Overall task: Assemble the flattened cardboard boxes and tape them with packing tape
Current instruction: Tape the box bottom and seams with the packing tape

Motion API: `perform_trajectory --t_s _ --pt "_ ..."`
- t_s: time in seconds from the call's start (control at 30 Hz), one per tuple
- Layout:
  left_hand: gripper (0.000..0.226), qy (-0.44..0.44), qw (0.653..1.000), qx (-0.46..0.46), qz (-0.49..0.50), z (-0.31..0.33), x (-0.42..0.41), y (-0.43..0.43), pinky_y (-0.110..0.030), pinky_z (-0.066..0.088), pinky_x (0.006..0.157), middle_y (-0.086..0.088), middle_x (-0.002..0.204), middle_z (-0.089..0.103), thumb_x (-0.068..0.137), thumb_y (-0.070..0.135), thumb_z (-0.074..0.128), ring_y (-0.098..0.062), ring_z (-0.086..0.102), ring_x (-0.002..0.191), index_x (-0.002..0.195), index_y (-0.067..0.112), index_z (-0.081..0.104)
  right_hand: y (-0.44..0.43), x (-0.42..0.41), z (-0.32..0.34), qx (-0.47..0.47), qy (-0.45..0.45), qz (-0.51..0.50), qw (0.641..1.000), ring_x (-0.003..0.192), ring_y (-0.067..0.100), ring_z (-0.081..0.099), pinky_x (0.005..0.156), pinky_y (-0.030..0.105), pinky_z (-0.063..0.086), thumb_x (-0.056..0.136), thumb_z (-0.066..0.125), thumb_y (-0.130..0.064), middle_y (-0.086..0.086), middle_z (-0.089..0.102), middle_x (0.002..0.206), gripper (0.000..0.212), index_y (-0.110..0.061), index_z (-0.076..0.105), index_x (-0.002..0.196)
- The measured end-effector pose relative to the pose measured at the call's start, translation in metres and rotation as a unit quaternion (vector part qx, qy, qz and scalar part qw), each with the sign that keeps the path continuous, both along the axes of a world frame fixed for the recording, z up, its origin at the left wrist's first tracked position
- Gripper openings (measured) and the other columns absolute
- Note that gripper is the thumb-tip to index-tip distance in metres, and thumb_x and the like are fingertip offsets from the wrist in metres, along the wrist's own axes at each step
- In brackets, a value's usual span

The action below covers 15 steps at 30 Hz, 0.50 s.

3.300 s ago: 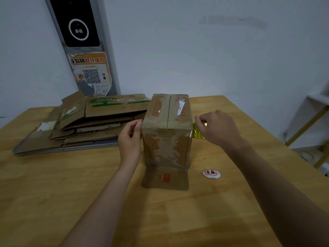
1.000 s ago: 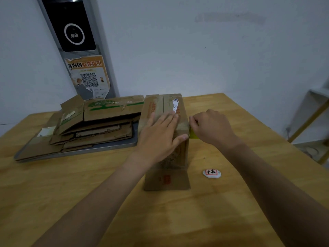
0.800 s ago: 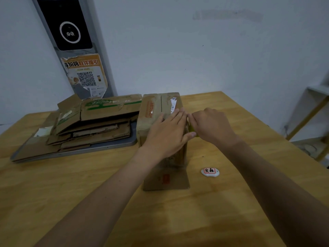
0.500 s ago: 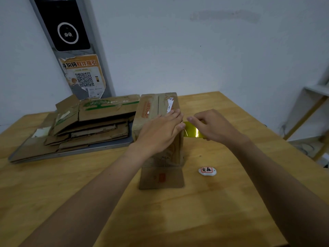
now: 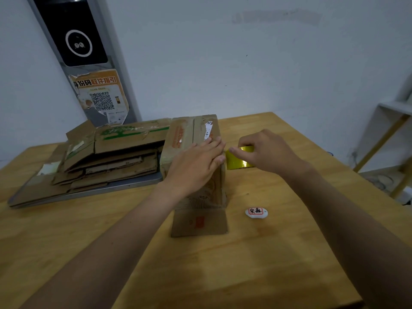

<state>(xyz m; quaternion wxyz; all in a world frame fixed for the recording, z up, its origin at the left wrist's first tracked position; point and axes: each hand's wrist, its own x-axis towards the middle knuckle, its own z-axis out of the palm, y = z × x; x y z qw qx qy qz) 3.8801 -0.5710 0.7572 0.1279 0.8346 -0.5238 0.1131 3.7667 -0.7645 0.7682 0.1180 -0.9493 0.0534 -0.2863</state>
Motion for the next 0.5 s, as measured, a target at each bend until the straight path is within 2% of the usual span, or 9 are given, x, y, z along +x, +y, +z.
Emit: perform_trajectory --t_s 0.13,0.33,0.5 --pt "0.055 0.000 1.000 -0.023 0.009 -0.004 0.000 -0.002 -0.042 0.029 0.123 0.012 0.167 0.028 0.109 0.051 0.024 -0.010 0.022 0.155 0.159 0.030 0.034 0.008 0.006 -0.002 -0.022 0.010 -0.021 0.999 0.063 0.014 0.042 0.057 0.030 0.026 0.097 0.054 -0.056 -0.011 0.040 0.052 0.036 -0.033 0.057 0.069" --pt "0.056 0.004 0.999 -0.036 0.008 -0.009 0.003 -0.002 -0.042 0.030 0.122 0.015 0.165 0.030 0.108 0.052 0.023 -0.009 0.024 0.154 0.158 0.031 0.037 0.019 0.006 0.000 -0.081 -0.011 -0.061 0.995 0.068 0.016 0.044 0.054 0.029 0.021 0.098 0.047 -0.058 -0.009 0.043 0.062 0.036 -0.038 0.049 0.069" --pt "0.052 0.007 0.999 -0.036 0.003 -0.007 0.003 -0.003 -0.041 0.028 0.123 0.014 0.165 0.031 0.109 0.049 0.027 -0.009 0.024 0.154 0.157 0.031 0.039 0.010 -0.001 -0.003 -0.050 -0.014 -0.063 0.997 0.072 0.017 0.051 0.056 0.029 0.028 0.098 0.047 -0.058 -0.008 0.050 0.065 0.037 -0.037 0.055 0.070"
